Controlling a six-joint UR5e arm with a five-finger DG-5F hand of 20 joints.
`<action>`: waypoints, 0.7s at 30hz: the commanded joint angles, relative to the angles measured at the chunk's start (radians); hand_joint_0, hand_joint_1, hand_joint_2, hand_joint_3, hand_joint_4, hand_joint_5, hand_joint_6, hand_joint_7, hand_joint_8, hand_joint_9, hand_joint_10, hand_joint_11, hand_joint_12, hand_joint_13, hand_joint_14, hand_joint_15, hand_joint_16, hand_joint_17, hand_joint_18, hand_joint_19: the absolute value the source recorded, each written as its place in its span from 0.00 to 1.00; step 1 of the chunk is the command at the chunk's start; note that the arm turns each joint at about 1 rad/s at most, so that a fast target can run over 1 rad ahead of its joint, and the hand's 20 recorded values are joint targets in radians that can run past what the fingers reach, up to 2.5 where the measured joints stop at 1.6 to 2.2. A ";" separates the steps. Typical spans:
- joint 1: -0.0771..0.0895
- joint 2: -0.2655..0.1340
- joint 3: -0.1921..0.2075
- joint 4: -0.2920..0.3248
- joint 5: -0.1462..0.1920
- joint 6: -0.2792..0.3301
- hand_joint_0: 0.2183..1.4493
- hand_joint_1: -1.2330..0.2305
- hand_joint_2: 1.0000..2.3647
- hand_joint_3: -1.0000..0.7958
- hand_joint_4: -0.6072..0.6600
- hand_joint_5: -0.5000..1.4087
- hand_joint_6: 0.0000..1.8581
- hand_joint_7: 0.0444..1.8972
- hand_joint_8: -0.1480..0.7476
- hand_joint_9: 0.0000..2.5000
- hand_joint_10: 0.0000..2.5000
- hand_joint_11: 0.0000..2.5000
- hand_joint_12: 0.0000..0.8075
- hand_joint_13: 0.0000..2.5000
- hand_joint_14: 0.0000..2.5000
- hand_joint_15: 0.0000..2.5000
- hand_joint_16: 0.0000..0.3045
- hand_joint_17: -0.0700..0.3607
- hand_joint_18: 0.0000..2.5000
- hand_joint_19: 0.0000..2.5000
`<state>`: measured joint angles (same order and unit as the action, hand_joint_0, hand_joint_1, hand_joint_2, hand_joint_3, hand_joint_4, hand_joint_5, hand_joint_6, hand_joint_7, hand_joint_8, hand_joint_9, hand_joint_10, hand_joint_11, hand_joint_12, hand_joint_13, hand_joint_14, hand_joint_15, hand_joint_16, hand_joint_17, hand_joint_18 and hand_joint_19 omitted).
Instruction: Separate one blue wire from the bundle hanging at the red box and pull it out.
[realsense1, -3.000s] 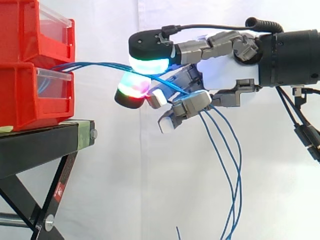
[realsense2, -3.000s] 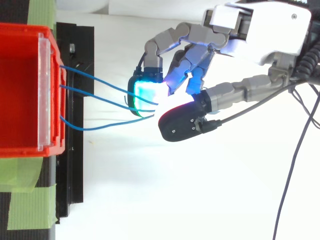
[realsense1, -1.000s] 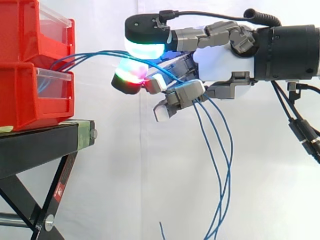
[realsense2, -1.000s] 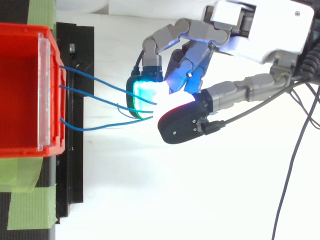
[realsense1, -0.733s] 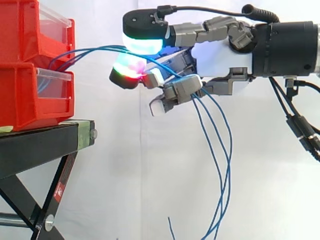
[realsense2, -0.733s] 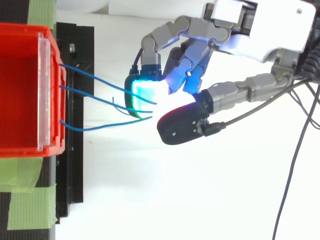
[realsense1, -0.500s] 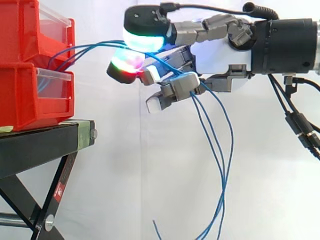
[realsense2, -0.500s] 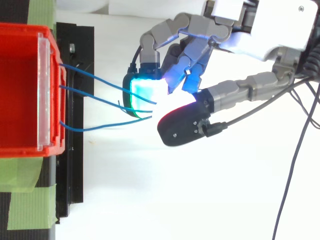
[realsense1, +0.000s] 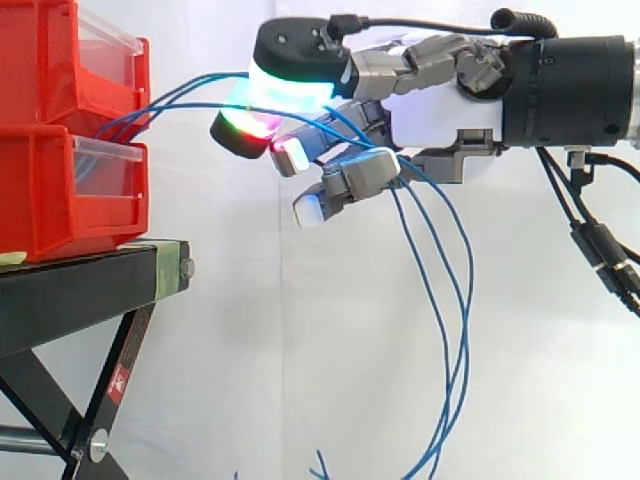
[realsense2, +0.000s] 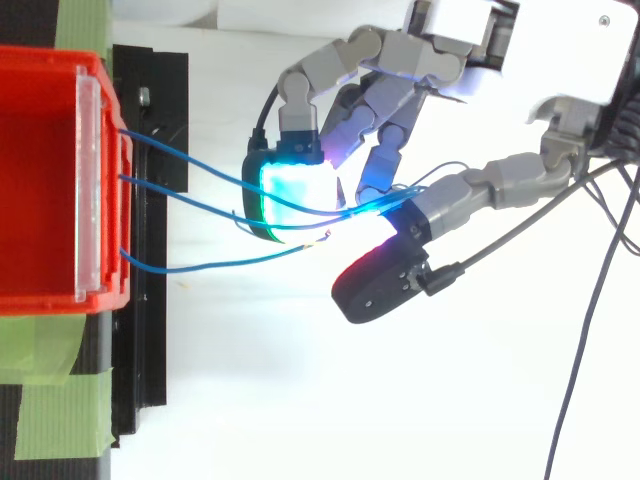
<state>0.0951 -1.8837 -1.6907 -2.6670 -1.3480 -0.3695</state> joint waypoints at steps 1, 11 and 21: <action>0.000 0.000 -0.001 0.002 0.001 0.000 0.27 0.38 0.00 0.28 0.60 0.14 0.46 0.57 0.53 0.40 0.01 0.46 0.38 0.58 0.03 0.63 0.18 0.45 0.27 0.32; 0.002 0.000 -0.001 -0.002 0.001 -0.002 0.27 0.42 0.00 0.30 0.62 0.14 0.46 0.59 0.54 0.40 0.01 0.47 0.37 0.58 0.02 0.63 0.18 0.46 0.27 0.32; 0.000 0.000 -0.001 -0.016 0.000 -0.002 0.33 0.42 0.01 0.40 0.61 0.14 0.47 0.59 0.54 0.43 0.01 0.48 0.36 0.59 0.00 0.65 0.18 0.44 0.27 0.32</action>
<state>0.0955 -1.8843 -1.6914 -2.6806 -1.3474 -0.3699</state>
